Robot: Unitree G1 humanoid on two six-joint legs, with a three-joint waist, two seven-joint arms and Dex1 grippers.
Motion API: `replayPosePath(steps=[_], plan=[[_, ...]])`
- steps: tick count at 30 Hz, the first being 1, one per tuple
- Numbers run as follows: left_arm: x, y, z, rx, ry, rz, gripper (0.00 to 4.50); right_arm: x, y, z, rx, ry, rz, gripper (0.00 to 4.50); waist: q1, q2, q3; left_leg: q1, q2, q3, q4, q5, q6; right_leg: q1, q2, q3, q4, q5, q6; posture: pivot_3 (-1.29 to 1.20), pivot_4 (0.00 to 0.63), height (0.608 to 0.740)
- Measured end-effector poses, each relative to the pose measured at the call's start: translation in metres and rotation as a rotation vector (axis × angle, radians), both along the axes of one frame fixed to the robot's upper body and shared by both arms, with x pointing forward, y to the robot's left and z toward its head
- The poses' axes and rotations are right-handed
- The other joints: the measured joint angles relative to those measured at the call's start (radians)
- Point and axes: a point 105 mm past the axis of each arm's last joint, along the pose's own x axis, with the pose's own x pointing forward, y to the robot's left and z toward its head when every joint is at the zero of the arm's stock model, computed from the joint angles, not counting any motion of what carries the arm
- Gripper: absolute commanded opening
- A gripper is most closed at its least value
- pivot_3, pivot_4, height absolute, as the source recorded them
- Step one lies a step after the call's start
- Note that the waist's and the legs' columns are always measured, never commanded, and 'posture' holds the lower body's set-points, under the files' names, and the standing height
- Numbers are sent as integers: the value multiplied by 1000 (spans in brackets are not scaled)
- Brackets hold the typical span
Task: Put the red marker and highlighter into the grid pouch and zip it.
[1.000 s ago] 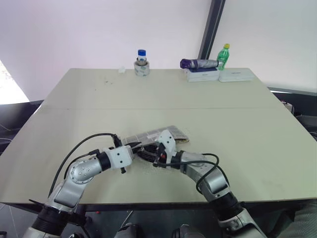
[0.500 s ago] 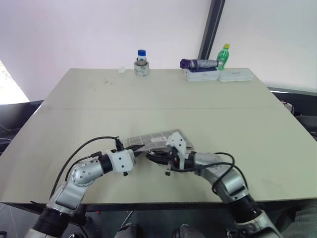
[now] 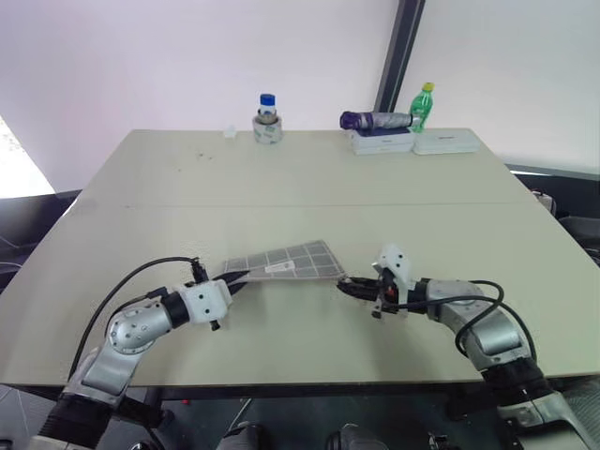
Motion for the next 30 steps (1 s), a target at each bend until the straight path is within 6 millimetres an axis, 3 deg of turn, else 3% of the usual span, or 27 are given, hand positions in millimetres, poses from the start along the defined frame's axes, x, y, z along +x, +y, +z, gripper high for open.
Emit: replayPosePath(steps=[6, 8, 11, 14, 16, 17, 18, 23, 27, 30], plan=[[3, 2, 2, -28, 14, 0, 0, 2, 1, 5, 4, -22, 11, 21, 1, 0, 0, 0, 0, 0, 0, 0, 0, 0, 0, 0, 0, 0, 0, 0, 150, 738], [4, 2, 3, -57, 48, -12, 822, 1, 2, 5, 12, -9, 19, 0, 1, 0, 0, 0, 0, 0, 0, 0, 0, 0, 0, 0, 0, 0, 0, 0, 150, 738], [4, 12, 0, -171, 194, -4, 2169, 7, -16, 2, 33, 41, -50, 1181, 2, 0, 0, 0, 0, 0, 1, 3, -5, 0, 0, 0, 0, 0, 0, 0, 150, 738], [10, 22, 8, -189, 155, 43, 3731, 11, -21, 9, 50, 22, -72, 2707, 1, 0, 0, 0, 0, 0, 1, 3, -5, 0, 0, 0, 0, 0, 0, 0, 150, 738], [12, 33, 15, -201, 135, 77, 4500, 11, -21, 14, 60, 11, -64, 3783, -3, 0, 0, 0, 0, 0, 0, 3, -5, 0, 0, 0, 0, 0, 0, 0, 150, 738], [11, 40, 16, -209, 141, 89, 4500, 10, -21, 14, 60, 11, -58, 4266, -4, 0, 0, 0, 0, 0, -1, 3, -5, 0, 0, 0, 0, 0, 0, 0, 150, 738], [9, 47, 17, -214, 150, 102, 4500, 9, -22, 14, 55, 13, -52, 4447, -5, 0, 0, 0, 0, 0, -1, 3, -5, 0, 0, 0, 0, 0, 0, 0, 150, 738], [-13, 88, 14, -343, 261, 212, 4500, -9, -50, 19, -55, 38, -3, 4447, -3, 1, 1, 0, 0, 0, -1, 3, -5, 0, -2, 0, -2, 0, 0, 0, 150, 738], [-34, 98, 24, -454, 303, 232, 4500, -6, -64, 38, -10, 0, -44, 4447, -2, 1, 1, 1, 0, -1, -1, 0, 0, 1, -3, 0, -1, 0, 0, 0, 150, 738], [-38, 115, 25, -500, 318, 319, 4500, -2, -72, 42, -11, -42, -79, 4447, 0, 1, 1, 1, 0, -1, 0, 0, 0, 2, -2, 0, -1, 0, 0, 0, 150, 738]])
